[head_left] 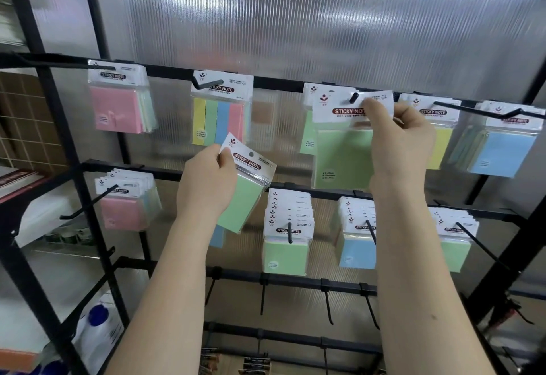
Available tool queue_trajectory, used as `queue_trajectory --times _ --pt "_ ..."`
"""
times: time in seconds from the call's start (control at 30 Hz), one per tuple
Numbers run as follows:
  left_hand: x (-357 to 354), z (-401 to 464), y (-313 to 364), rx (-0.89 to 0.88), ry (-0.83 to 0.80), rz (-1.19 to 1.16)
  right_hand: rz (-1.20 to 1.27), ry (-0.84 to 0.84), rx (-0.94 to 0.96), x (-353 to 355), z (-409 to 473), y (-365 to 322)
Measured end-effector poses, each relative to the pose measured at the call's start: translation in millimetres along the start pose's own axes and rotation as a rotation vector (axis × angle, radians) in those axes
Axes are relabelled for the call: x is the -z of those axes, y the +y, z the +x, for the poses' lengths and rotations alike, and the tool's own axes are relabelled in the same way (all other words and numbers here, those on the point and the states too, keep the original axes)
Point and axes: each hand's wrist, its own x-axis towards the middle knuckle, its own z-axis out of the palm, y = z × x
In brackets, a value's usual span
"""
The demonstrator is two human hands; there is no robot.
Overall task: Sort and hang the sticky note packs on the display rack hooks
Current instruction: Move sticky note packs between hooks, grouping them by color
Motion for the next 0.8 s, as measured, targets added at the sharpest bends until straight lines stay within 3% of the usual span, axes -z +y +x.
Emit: queue_trajectory --times 0.8 --pt "1.4 8.7 -0.6 -0.042 -0.017 -0.155 -0.233 0.099 -0.048 -45.7 72.1 63.0"
